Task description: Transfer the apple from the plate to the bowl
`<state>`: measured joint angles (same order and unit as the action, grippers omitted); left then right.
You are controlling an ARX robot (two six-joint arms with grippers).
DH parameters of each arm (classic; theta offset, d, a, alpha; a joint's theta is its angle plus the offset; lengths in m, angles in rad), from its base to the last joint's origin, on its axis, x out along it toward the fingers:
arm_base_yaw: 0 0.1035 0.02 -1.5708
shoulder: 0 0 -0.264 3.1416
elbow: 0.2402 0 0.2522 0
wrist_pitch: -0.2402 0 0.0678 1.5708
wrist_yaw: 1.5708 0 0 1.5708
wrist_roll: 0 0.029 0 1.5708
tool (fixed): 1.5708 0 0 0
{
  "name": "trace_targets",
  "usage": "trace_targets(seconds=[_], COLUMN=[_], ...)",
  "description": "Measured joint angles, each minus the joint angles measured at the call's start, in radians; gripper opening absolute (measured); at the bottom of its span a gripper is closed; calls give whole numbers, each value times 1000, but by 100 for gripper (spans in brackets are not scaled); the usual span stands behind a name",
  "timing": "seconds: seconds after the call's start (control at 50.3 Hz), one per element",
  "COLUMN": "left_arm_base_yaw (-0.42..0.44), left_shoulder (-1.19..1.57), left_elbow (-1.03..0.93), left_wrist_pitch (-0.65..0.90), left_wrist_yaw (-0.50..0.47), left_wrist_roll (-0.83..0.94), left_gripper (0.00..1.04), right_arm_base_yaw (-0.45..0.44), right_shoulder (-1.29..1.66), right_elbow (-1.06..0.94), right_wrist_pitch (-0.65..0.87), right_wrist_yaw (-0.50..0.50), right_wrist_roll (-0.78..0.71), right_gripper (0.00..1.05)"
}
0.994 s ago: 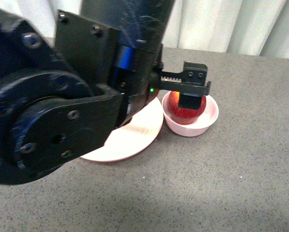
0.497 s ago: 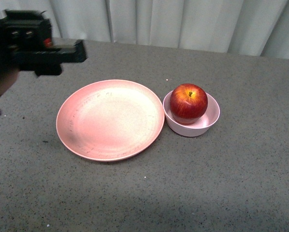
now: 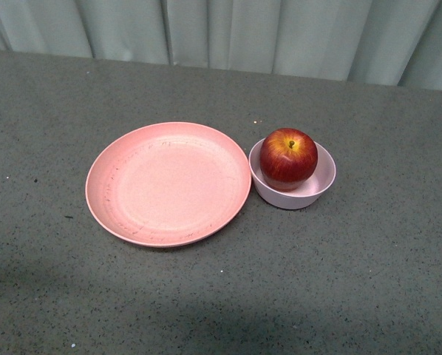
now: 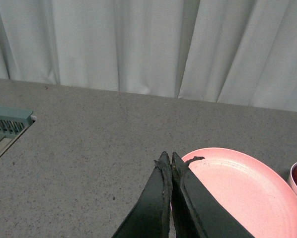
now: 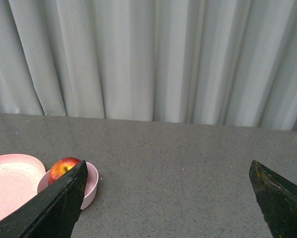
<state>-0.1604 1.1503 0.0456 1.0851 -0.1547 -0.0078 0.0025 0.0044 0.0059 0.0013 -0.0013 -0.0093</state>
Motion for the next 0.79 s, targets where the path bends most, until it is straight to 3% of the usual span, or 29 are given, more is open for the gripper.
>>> trace_targets(seconds=[0.099, 0.258, 0.318, 0.397, 0.795], left_arm_base_yaw=[29, 63, 120, 151, 158], left_shoulder=[-183, -337, -394, -449, -752], left_elbow=[0, -19, -25, -25, -26], left_wrist_pitch=[-189, -309, -364, -408, -686], left_wrist_yaw=[30, 60, 140, 146, 152], left_wrist_roll=[0, 0, 1, 0, 0], left_gripper=[4, 4, 4, 4, 4], right_arm_base_yaw=[0, 0, 0, 0, 0], right_shoulder=[0, 0, 0, 0, 0], right_elbow=[0, 0, 0, 0, 0], right_wrist_pitch=[0, 0, 0, 0, 0], right_wrist_yaw=[0, 0, 0, 0, 0], right_wrist_roll=[0, 0, 0, 0, 0], right_gripper=[95, 95, 95, 95, 95])
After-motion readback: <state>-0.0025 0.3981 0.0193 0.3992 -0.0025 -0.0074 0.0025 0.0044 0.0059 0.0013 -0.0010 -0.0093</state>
